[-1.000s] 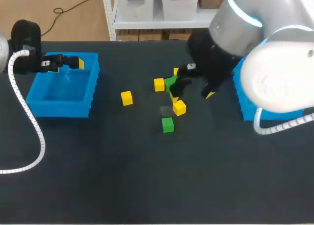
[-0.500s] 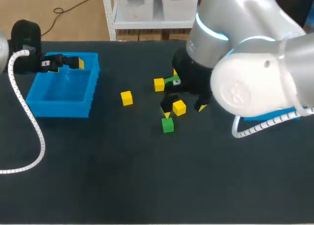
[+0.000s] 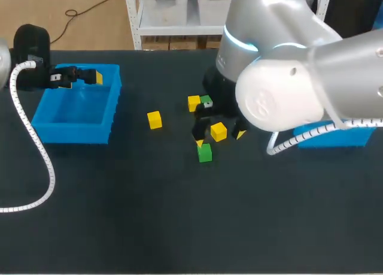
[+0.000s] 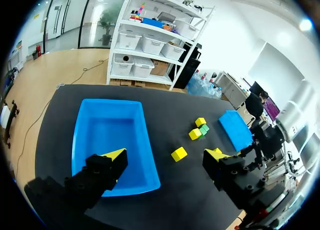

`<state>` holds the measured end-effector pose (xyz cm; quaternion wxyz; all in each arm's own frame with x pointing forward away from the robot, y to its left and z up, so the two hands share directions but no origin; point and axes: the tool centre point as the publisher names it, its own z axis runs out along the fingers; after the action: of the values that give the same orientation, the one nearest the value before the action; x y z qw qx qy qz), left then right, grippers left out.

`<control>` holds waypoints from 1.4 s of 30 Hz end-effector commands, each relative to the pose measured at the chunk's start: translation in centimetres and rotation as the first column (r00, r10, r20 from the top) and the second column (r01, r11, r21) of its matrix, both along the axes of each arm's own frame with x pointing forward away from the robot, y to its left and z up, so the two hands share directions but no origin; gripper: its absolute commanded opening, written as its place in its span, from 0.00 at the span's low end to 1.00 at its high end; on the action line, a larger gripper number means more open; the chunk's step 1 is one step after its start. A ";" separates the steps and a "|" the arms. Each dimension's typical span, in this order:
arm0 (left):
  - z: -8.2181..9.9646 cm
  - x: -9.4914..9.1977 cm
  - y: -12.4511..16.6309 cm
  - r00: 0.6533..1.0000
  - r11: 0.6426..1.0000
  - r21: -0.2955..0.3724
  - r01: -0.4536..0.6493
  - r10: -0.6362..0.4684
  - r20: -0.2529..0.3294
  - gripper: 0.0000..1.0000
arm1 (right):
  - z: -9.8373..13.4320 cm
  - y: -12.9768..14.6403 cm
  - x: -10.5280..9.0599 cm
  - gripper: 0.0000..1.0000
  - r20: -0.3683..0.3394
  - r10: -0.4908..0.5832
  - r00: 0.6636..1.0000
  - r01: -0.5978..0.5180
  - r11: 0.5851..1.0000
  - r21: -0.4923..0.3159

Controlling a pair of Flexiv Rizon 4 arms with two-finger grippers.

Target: Put the green cubes in the right bin and the yellow cubes in the left bin.

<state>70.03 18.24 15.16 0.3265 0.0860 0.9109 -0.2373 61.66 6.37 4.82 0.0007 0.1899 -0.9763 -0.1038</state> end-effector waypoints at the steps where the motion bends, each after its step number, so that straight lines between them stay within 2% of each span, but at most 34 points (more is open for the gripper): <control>1: -0.2 0.0 0.2 1.000 1.000 -0.010 0.006 -0.006 0.007 1.00 | -1.2 0.3 0.9 1.00 -0.029 0.004 1.000 -0.004 1.000 -0.006; 9: -0.2 0.0 0.2 1.000 1.000 -0.010 0.006 -0.006 0.007 1.00 | -1.7 0.8 1.2 1.00 -0.047 0.009 0.999 -0.013 0.998 -0.067; 15: -0.2 0.0 0.2 1.000 1.000 -0.010 0.006 -0.006 0.007 1.00 | -2.2 1.4 0.0 1.00 -0.062 0.022 0.998 -0.030 0.991 -0.132; 26: -0.2 0.0 0.2 1.000 1.000 -0.010 0.006 -0.006 0.007 1.00 | -2.8 1.8 -0.1 1.00 -0.077 0.034 0.996 -0.046 0.985 -0.168; 42: -0.2 0.0 0.2 1.000 1.000 -0.010 0.006 -0.006 0.007 1.00 | -4.5 2.2 0.0 1.00 -0.159 0.014 0.987 -0.043 0.983 -0.180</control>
<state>70.03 18.23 15.15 0.3265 0.0860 0.9109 -0.2373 61.13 8.28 0.52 0.0888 0.1956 -0.9762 -0.0295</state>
